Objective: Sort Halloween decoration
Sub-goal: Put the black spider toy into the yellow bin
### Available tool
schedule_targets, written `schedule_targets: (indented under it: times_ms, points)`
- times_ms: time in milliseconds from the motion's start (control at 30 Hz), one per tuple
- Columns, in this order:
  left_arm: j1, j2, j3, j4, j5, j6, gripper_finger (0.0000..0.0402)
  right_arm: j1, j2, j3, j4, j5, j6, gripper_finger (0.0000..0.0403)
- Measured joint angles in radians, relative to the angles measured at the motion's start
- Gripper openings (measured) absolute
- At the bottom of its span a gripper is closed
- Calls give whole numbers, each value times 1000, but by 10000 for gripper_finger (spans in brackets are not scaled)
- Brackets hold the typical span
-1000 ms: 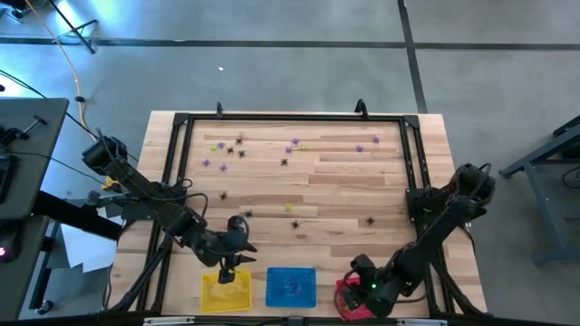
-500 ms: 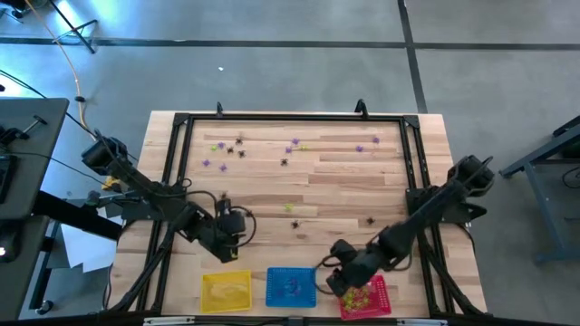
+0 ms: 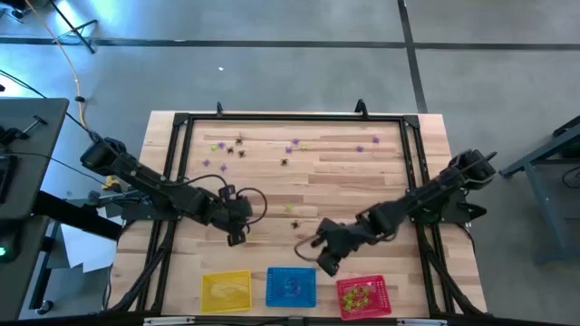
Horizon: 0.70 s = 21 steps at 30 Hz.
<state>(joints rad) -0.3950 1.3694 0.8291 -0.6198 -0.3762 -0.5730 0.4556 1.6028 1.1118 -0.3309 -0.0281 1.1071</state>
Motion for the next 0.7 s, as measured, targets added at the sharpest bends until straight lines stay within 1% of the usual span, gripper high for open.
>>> schedule_targets:
  times_ms: [100,233,367,500,600,700]
  points:
    - [38,0,0,21,-9,2,106,-44,0,0,-12,-1,-36,79]
    - [79,0,0,50,2,37,106,-91,0,0,-71,-18,-137,79]
    - [103,19,0,22,48,83,106,-126,0,0,-140,-19,-229,79]
    - [114,53,0,-21,127,87,106,-145,0,0,-183,-18,-255,79]
    - [114,87,1,-9,175,88,106,-144,0,0,-205,-18,-280,79]
    - [113,126,1,13,191,97,106,-149,0,0,-214,-18,-317,79]
